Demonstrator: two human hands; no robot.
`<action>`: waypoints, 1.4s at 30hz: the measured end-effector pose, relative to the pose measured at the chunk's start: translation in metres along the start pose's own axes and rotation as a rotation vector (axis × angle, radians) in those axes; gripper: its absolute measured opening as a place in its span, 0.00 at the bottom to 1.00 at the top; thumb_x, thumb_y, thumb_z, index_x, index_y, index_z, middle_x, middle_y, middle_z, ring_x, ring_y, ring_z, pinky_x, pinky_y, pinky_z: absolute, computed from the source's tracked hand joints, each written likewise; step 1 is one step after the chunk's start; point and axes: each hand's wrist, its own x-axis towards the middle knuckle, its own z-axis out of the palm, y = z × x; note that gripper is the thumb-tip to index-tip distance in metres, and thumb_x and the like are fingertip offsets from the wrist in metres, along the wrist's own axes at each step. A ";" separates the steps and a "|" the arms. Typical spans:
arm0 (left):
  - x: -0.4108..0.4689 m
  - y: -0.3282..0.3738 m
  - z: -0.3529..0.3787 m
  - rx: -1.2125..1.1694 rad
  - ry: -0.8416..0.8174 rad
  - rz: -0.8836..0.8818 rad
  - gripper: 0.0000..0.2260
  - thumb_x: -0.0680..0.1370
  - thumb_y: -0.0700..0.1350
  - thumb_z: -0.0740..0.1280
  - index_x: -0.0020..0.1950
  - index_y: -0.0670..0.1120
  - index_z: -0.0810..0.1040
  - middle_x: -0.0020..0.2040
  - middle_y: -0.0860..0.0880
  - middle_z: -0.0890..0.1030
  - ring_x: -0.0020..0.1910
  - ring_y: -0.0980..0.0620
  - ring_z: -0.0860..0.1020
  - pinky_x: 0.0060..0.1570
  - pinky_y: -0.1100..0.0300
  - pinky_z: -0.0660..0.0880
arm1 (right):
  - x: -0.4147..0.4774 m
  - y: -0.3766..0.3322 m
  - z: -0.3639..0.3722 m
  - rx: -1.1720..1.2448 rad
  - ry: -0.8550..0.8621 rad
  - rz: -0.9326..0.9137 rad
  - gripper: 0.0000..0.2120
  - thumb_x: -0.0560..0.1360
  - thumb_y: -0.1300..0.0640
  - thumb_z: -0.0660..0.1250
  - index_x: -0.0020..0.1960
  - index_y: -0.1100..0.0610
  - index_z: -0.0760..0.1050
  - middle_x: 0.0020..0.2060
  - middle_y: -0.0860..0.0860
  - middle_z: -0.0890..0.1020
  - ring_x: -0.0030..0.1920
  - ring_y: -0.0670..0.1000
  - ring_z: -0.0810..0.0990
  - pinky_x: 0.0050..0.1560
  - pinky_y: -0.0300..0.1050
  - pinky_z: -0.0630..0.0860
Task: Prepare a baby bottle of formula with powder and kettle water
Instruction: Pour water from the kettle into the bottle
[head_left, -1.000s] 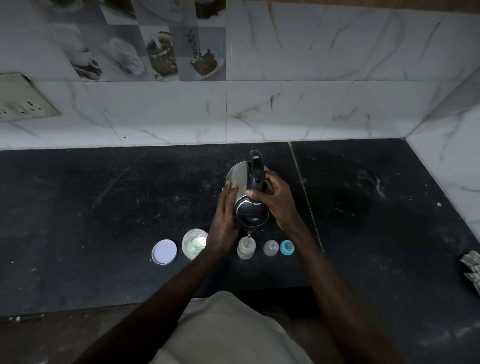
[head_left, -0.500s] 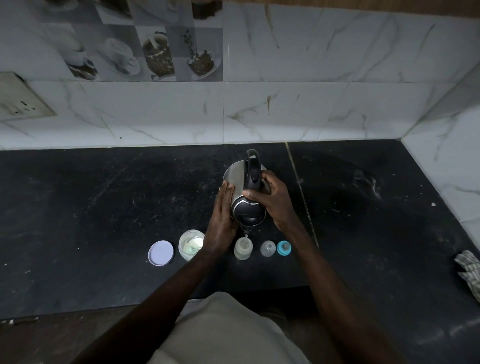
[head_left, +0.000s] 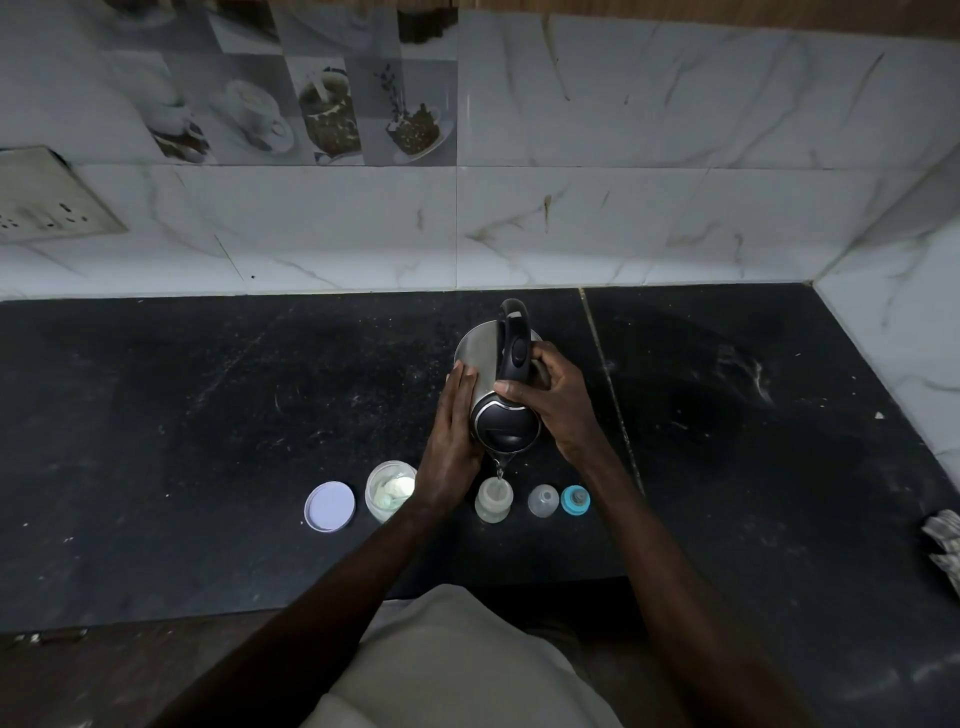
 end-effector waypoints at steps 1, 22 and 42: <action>0.000 0.000 0.000 0.001 0.000 0.000 0.46 0.77 0.31 0.73 0.86 0.47 0.49 0.87 0.47 0.48 0.86 0.46 0.52 0.79 0.46 0.65 | 0.000 -0.001 0.000 -0.003 -0.003 0.000 0.22 0.69 0.64 0.81 0.60 0.62 0.79 0.57 0.57 0.85 0.60 0.60 0.83 0.64 0.66 0.79; 0.001 0.000 -0.003 -0.004 -0.004 0.005 0.44 0.77 0.31 0.73 0.86 0.43 0.51 0.87 0.46 0.48 0.86 0.46 0.52 0.78 0.41 0.67 | 0.000 -0.005 0.001 -0.038 -0.004 -0.004 0.23 0.68 0.58 0.82 0.60 0.57 0.79 0.57 0.56 0.85 0.60 0.58 0.84 0.62 0.66 0.80; 0.002 0.000 -0.006 0.006 -0.006 -0.013 0.46 0.75 0.29 0.73 0.86 0.43 0.51 0.87 0.45 0.49 0.85 0.47 0.53 0.77 0.46 0.70 | 0.004 -0.003 0.003 0.016 -0.031 -0.012 0.22 0.69 0.63 0.81 0.60 0.62 0.78 0.56 0.56 0.84 0.60 0.62 0.83 0.63 0.67 0.79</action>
